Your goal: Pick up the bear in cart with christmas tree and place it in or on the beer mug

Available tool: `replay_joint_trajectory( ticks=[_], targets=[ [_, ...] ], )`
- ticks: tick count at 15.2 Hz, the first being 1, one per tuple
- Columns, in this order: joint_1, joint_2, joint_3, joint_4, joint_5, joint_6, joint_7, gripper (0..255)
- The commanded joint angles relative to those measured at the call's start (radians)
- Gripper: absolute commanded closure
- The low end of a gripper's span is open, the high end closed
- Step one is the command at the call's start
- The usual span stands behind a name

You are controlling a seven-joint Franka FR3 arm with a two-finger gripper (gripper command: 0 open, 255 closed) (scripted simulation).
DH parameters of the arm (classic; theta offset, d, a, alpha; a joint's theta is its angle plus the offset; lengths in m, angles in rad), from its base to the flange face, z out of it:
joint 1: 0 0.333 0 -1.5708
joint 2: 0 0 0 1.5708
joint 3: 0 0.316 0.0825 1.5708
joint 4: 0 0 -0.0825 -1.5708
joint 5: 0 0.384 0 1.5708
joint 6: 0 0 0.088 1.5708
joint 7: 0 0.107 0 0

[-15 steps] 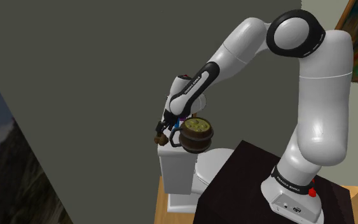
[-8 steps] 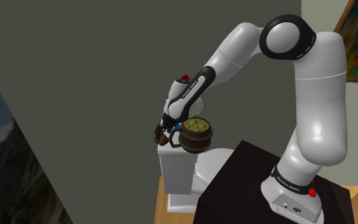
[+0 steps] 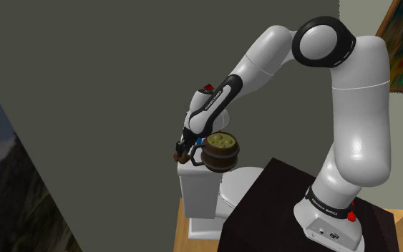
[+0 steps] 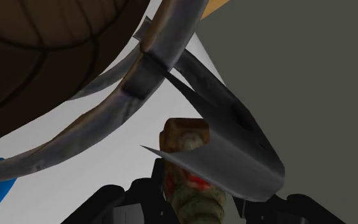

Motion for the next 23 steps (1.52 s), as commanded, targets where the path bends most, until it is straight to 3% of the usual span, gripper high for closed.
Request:
replay_joint_trajectory(
  ticks=[1,6,23],
  targets=[
    [0.0,0.001,0.0,0.0,0.0,0.0,0.0,255],
    [0.0,0.001,0.0,0.0,0.0,0.0,0.0,255],
    [0.013,-0.199,-0.024,-0.003,-0.033,-0.197,0.047,255]
  ],
)
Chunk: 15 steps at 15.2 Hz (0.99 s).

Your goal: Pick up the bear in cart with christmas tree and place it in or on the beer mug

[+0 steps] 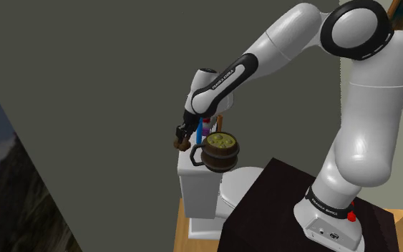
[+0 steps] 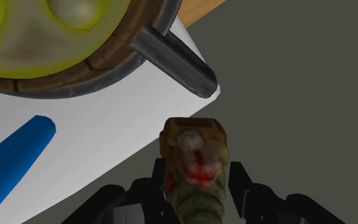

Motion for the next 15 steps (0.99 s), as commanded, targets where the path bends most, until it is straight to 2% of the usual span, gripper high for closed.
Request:
replay_joint_trajectory(
  ticks=[1,15],
  targets=[
    [0.002,-0.023,-0.002,0.006,-0.006,-0.028,0.009,255],
    [0.002,-0.15,-0.01,0.055,-0.031,-0.205,0.041,255]
  ],
)
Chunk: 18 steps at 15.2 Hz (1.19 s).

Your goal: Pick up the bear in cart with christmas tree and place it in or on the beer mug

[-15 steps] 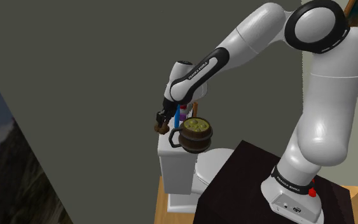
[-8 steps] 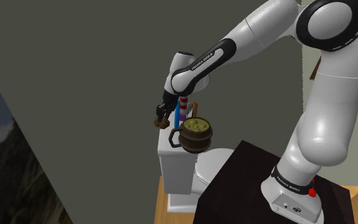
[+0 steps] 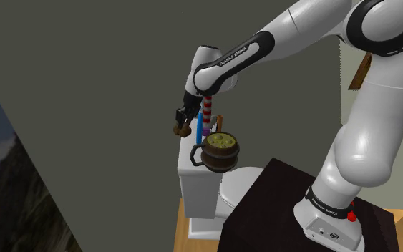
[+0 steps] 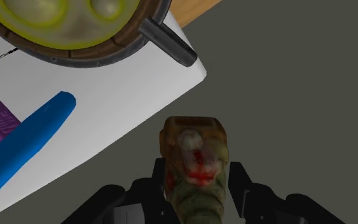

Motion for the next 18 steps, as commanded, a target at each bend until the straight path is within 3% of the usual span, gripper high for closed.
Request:
replay_joint_trajectory(
  ticks=[1,10,18],
  targets=[
    [0.0,-0.015,-0.001,0.01,-0.003,-0.025,0.004,255],
    [-0.002,-0.074,-0.003,0.063,-0.014,-0.137,0.02,255],
    [-0.043,-0.348,-0.064,-0.227,0.025,-0.134,-0.109,255]
  ],
)
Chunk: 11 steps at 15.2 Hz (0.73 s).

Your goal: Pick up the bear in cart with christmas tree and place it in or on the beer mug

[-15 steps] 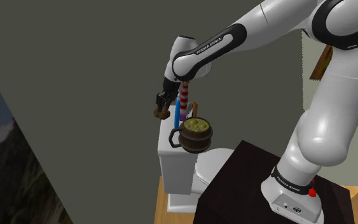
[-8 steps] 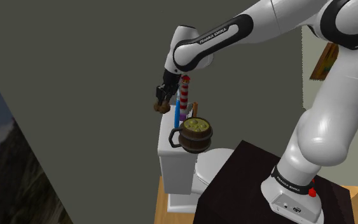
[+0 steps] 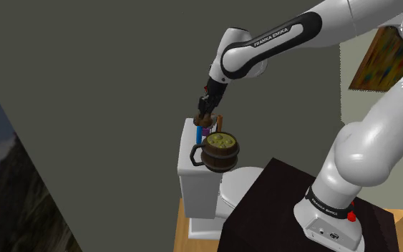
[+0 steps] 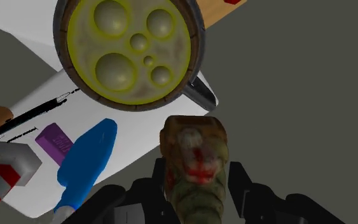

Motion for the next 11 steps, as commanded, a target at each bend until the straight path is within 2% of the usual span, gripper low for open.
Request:
replay_joint_trajectory(
  ticks=[1,5,11],
  targets=[
    [-0.012,-0.068,-0.023,-0.068,0.004,-0.005,-0.038,255],
    [-0.035,-0.186,-0.06,-0.169,-0.004,-0.029,-0.088,255],
    [-0.026,-0.14,-0.064,-0.216,0.013,0.064,-0.108,255]
  ],
)
